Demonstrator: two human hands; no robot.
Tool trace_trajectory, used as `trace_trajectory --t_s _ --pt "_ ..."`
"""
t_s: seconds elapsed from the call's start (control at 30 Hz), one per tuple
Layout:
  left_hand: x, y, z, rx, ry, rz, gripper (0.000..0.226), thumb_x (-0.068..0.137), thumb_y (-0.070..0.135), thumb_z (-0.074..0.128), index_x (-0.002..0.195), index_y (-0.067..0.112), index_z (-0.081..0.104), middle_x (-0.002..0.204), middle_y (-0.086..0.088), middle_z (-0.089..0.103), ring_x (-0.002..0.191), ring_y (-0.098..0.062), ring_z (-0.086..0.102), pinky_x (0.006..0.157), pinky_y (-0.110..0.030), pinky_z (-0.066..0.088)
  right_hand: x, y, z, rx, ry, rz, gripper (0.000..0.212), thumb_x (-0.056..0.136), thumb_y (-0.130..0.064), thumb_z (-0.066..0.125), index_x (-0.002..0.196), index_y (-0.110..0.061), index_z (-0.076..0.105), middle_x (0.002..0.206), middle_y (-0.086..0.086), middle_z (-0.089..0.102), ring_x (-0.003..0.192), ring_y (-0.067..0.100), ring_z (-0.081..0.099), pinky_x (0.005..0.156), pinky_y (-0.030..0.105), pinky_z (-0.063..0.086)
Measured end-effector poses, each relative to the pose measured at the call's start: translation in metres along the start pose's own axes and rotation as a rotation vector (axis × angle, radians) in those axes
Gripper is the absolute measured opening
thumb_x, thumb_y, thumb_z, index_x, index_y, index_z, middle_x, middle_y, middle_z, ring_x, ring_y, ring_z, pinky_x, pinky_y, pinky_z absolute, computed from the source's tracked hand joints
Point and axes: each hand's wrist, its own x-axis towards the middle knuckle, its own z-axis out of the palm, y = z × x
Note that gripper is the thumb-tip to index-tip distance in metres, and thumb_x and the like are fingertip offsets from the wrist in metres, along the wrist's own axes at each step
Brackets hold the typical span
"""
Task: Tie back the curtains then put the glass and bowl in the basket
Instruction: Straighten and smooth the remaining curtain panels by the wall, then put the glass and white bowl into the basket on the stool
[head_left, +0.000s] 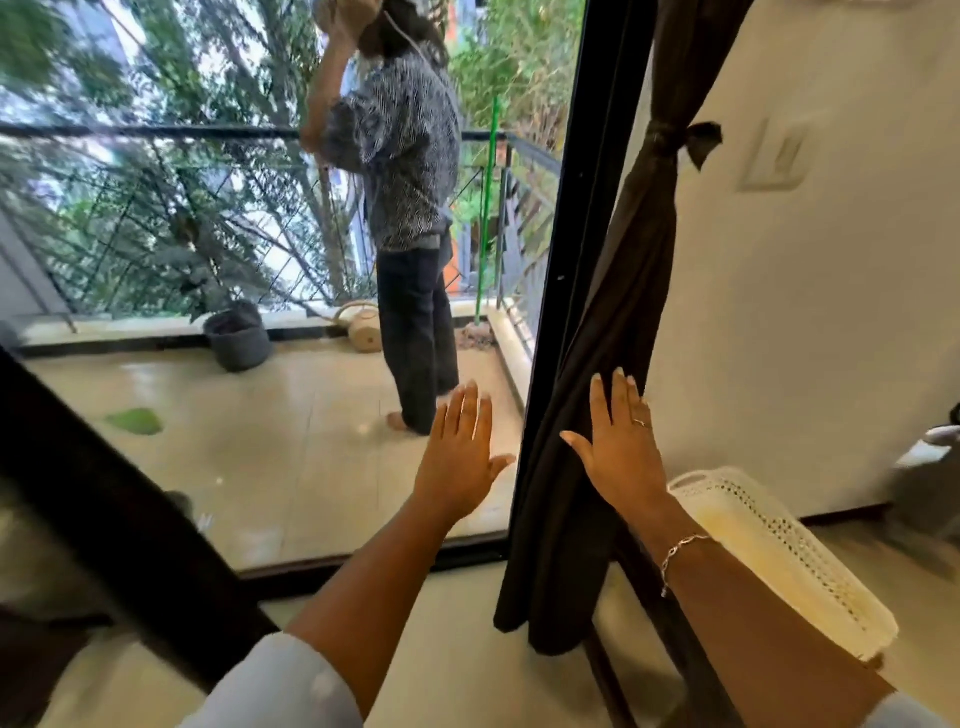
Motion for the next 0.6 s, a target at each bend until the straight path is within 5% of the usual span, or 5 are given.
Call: trace_trajectory --t_s 0.13,0.6 --pt "-0.035 0.003 0.029 -0.018 -0.161 -0.092 0.077 0.095 0.054 0.025 0.147 0.008 -0.009 0.154 -0.015 -0.018 0.143 -0.029 -0.017 0.114 -0.037 -0.010 -0.027 -0.005 0.023 0.006 -0.133 -0.013 0.076 0.095 -0.049 0.035 0.149 -0.011 -0.001 0.156 0.018 -0.006 0.145 0.033 -0.006 0.117 0.039 0.001" --pt "-0.142 -0.014 0.053 -0.040 -0.302 -0.339 0.077 0.095 0.052 0.026 0.145 0.009 -0.013 0.154 -0.013 -0.020 0.143 -0.026 -0.018 0.113 -0.036 -0.012 -0.089 -0.063 0.059 0.054 -0.303 -0.202 0.074 0.096 -0.047 0.035 0.149 -0.013 -0.003 0.157 0.014 -0.008 0.145 0.030 -0.007 0.117 0.037 0.002"
